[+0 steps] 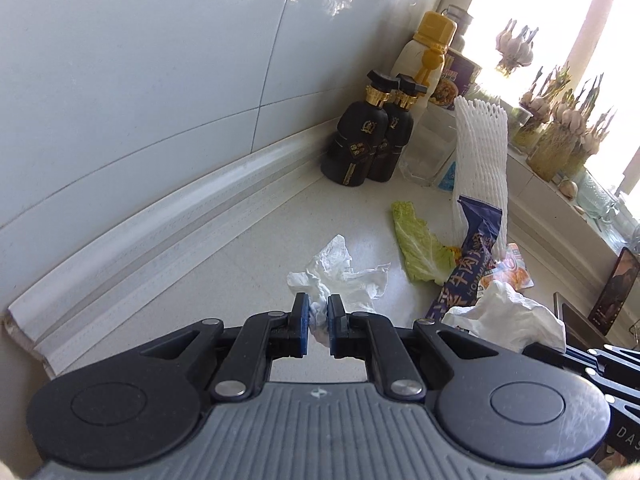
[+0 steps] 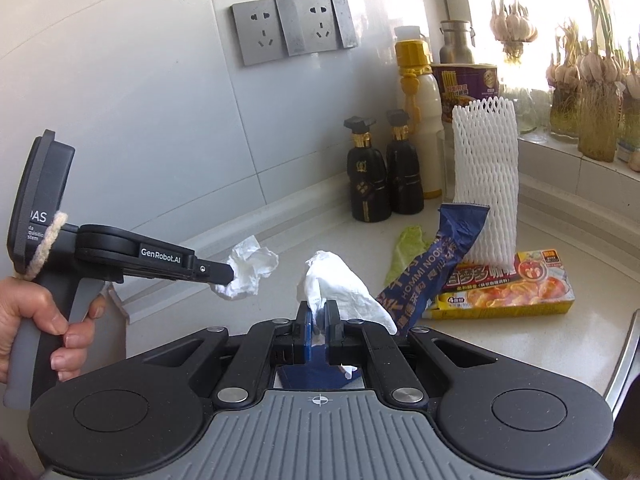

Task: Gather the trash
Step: 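Carry both tissues down over the cream bin with both grippers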

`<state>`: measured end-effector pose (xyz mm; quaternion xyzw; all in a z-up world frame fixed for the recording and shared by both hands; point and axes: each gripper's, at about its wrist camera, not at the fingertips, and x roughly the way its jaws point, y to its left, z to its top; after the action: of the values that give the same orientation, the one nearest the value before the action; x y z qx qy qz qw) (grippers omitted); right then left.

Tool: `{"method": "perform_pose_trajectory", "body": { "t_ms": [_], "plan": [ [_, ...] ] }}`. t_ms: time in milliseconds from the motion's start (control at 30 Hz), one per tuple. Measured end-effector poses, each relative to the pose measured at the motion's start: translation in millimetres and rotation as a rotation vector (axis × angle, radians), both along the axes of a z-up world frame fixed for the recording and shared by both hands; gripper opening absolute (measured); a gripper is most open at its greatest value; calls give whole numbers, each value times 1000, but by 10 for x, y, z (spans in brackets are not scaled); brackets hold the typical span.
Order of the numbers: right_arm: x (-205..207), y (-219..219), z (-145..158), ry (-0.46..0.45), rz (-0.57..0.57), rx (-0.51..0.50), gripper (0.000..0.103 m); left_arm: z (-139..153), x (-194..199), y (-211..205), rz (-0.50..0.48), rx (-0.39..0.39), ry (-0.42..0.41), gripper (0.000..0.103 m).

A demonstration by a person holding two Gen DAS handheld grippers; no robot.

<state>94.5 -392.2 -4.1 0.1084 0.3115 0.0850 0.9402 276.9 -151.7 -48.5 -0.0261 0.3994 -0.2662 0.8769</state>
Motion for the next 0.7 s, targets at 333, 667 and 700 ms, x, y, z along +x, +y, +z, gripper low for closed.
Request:
{"method": "perform_pose_trajectory", "body": {
  "t_ms": [333,667,700],
  "plan": [
    [-285,116,-43,40,13,22,3,-44,-527,392,63,16,5,8],
    [-565,309,-71,76,36,47,3,-114,-959,877,176,-45,69,8],
    [-585,327,-67,77,38,48,3,-125,-1002,926,188,-48,73,8]
  ]
}}
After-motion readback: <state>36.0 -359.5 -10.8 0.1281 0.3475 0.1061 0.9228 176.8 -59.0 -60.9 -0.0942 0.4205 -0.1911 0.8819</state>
